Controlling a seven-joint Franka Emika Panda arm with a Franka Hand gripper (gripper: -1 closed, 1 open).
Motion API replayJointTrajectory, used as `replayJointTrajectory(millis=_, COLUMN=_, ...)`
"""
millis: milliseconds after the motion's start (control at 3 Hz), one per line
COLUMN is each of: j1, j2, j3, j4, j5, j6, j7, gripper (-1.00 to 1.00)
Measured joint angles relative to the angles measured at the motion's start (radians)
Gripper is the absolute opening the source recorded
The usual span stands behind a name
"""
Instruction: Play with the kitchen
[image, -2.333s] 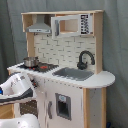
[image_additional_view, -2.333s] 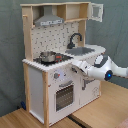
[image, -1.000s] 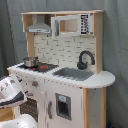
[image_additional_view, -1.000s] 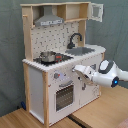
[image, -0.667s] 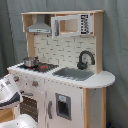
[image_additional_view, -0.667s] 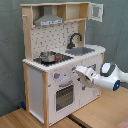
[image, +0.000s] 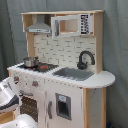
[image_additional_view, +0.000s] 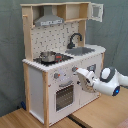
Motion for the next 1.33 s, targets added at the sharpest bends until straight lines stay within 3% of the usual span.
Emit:
replayJointTrajectory(millis=1000, j1=-0.022, j2=-0.099, j3=0.069, j4=0.000, j5=0.000, j6=-0.042, j7=0.312, gripper=1.00)
replayJointTrajectory(millis=1333, j1=-0.035, j2=-0.105, j3=0.089, j4=0.008, j5=0.000, j6=-0.080, j7=0.409, gripper=1.00)
